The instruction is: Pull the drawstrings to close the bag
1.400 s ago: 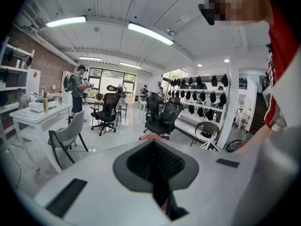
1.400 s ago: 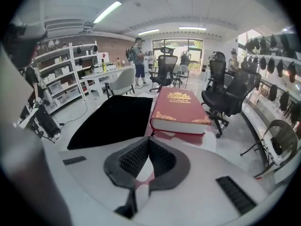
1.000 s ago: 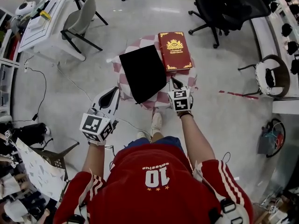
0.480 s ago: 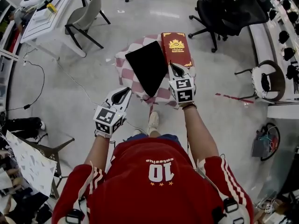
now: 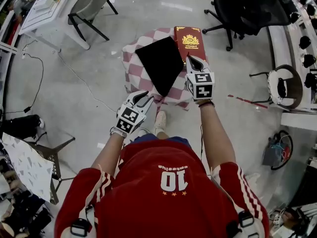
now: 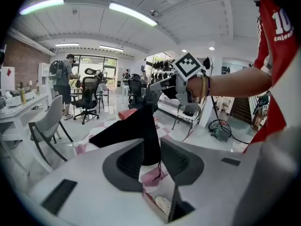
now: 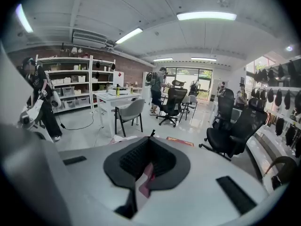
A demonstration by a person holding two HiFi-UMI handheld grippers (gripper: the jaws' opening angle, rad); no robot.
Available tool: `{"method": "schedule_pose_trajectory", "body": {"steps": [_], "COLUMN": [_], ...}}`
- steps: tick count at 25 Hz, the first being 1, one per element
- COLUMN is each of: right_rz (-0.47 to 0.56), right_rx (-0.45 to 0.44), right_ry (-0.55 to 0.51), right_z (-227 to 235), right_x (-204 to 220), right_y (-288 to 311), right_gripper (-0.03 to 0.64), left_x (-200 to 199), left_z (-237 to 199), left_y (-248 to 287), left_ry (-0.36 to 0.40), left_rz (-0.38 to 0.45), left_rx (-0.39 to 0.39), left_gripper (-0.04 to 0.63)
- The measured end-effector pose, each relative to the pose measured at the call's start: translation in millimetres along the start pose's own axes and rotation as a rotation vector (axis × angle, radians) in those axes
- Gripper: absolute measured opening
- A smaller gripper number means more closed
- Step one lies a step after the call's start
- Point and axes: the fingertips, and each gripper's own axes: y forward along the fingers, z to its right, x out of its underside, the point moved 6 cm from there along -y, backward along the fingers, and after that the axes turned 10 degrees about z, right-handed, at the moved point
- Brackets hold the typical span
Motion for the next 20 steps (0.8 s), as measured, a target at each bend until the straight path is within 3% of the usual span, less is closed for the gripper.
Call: {"method": "schedule_pose_trajectory", "body": {"steps": [11,20], "right_rz": [0.004,-0.026], "right_rx": [-0.005,0.006], "right_ry": [0.007,0.034], "right_z": [33.9,60.7], "right_x": [-13.0,9.2], "right_y": [35.3,42.3], "right_gripper": [0.018,0.018], "left_x": [20.9,67.2], "left_z": [12.7,30.4], "left_y": [69.7,130.7], "left_ry": [-0.051,0.035], "left_rz": [-0.068,-0.227], "left_rx": [0.116,0.242], "left_gripper": [0.115,0.119]}}
